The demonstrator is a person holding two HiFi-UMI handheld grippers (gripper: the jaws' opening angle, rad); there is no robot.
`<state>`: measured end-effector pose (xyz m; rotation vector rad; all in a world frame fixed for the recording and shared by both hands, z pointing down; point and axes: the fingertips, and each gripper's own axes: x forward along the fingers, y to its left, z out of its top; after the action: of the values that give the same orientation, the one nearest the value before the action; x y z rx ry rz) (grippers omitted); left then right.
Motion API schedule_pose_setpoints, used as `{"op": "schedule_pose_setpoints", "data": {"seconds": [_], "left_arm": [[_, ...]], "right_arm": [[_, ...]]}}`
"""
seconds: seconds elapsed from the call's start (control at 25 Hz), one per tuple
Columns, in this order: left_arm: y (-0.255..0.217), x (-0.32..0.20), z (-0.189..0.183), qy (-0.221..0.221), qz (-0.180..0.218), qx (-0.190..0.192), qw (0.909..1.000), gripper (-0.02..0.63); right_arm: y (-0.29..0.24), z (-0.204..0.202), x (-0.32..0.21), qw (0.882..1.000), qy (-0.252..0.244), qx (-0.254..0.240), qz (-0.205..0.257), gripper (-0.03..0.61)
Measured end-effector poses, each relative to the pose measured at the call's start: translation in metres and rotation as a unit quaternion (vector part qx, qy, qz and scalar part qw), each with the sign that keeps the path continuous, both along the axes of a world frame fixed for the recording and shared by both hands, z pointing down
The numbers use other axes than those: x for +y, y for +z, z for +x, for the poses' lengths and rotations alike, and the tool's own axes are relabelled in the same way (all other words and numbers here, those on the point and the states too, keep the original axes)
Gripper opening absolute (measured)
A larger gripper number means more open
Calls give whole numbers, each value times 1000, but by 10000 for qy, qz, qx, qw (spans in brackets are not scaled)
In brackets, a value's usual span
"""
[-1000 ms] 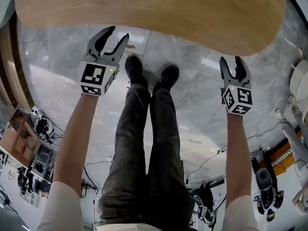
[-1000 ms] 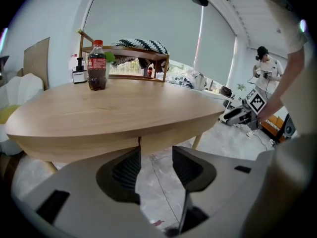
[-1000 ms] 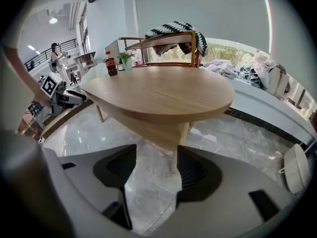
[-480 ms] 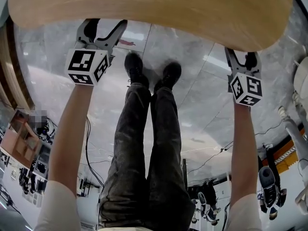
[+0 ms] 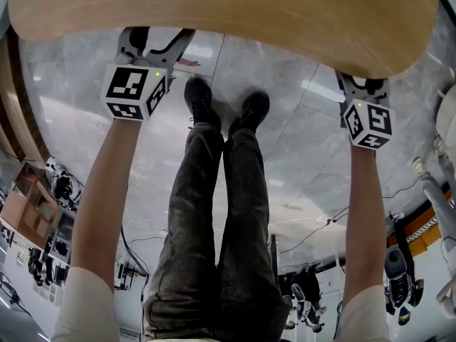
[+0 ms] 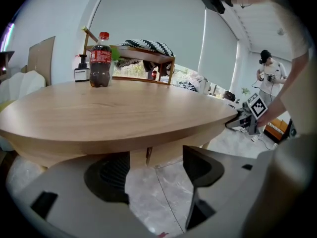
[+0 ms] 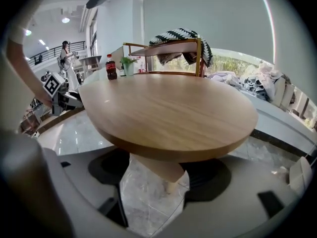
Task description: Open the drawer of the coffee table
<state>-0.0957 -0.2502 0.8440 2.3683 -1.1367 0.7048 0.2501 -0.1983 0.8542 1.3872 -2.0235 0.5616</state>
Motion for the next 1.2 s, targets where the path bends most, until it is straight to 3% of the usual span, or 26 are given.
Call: {"op": "schedule_pose_setpoints", "data": {"seconds": [0.12,0.28,0.4,1.2], "left_arm": [[2,2,3,181,33,-29,9998,331],[5,14,26,855,102,-194,9961,334],[7,13,28,742,71,-144,9971,334],[5,40,24,766,-192,-292,9965,334]], "right_arm": [[1,-1,1,9997,-214,103,39,359],[1,-2,7,9985,-503,192,12,305],[1,1,8,9983,-547,193,-12,276],[-1,-6,35,9987,-489,58,-109,278]]}}
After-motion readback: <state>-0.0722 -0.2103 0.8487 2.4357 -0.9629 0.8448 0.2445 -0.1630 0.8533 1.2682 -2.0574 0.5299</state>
